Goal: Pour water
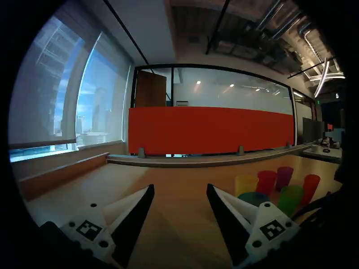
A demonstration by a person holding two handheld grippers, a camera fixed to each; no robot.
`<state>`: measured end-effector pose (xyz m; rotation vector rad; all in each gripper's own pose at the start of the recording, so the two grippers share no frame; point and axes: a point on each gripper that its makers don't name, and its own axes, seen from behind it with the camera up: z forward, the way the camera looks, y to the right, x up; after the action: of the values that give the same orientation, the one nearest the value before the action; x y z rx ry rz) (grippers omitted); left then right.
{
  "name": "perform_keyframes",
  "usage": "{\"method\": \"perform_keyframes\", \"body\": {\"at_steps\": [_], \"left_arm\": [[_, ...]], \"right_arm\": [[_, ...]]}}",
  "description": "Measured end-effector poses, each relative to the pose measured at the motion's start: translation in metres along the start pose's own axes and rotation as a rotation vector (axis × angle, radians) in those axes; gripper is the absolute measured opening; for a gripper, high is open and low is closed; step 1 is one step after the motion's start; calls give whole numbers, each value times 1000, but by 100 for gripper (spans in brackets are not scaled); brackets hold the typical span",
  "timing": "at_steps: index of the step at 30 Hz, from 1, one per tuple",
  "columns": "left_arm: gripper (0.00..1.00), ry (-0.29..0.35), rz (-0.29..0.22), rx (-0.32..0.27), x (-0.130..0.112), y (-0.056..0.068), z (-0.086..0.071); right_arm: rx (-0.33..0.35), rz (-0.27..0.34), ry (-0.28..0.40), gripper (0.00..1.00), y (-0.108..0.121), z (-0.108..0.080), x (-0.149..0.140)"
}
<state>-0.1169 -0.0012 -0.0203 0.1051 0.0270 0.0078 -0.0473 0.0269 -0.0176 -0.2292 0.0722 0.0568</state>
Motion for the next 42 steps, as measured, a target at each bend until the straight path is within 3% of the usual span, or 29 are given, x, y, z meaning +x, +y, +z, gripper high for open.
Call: {"method": "perform_keyframes", "body": {"at_steps": [11,42], "left_arm": [[86,-8,-1,7,-5,-4,1],[86,-9,11,-1,-8,-1,-1]], "right_arm": [[3,3,3,100,0,0,2],[9,-5,21,100,3,-2,9]]}}
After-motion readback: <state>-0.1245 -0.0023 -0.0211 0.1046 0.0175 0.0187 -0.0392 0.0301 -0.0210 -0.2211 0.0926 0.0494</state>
